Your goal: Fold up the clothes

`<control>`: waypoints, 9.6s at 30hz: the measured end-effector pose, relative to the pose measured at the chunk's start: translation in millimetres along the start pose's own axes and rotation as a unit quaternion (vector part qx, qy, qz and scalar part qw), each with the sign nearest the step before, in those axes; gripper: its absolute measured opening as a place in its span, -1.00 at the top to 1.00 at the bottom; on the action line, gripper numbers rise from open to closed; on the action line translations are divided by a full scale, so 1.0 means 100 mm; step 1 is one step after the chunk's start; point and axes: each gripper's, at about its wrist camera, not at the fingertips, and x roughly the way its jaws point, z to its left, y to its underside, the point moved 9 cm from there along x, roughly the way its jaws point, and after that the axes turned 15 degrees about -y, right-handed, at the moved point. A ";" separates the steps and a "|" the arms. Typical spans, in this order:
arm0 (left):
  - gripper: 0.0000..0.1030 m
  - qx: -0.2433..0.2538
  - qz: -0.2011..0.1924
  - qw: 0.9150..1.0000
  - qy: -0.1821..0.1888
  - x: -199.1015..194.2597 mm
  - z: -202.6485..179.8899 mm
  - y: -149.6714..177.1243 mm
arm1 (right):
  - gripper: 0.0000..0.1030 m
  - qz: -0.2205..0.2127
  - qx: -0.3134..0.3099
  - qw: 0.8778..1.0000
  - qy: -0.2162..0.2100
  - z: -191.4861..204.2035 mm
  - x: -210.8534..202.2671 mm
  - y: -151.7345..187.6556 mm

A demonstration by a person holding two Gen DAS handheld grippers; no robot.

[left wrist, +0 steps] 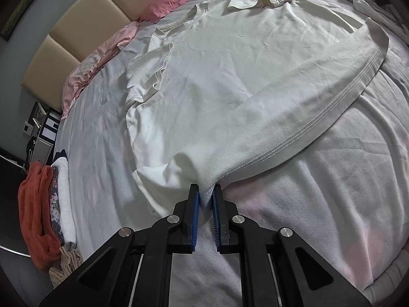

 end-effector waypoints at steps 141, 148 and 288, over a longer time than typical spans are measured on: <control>0.93 -0.149 -0.214 0.962 -0.081 -2.38 1.62 -0.31 | 0.93 -0.213 0.190 0.952 0.114 -0.26 -2.22 0.70; 0.93 -0.146 -0.198 0.966 -0.075 -1.95 1.70 -0.61 | 0.93 -0.191 0.186 0.956 0.118 -0.52 -1.92 0.38; -0.09 -0.229 0.249 0.940 0.053 0.53 0.51 0.60 | 0.81 -0.147 0.576 0.787 -0.163 -0.94 0.28 1.55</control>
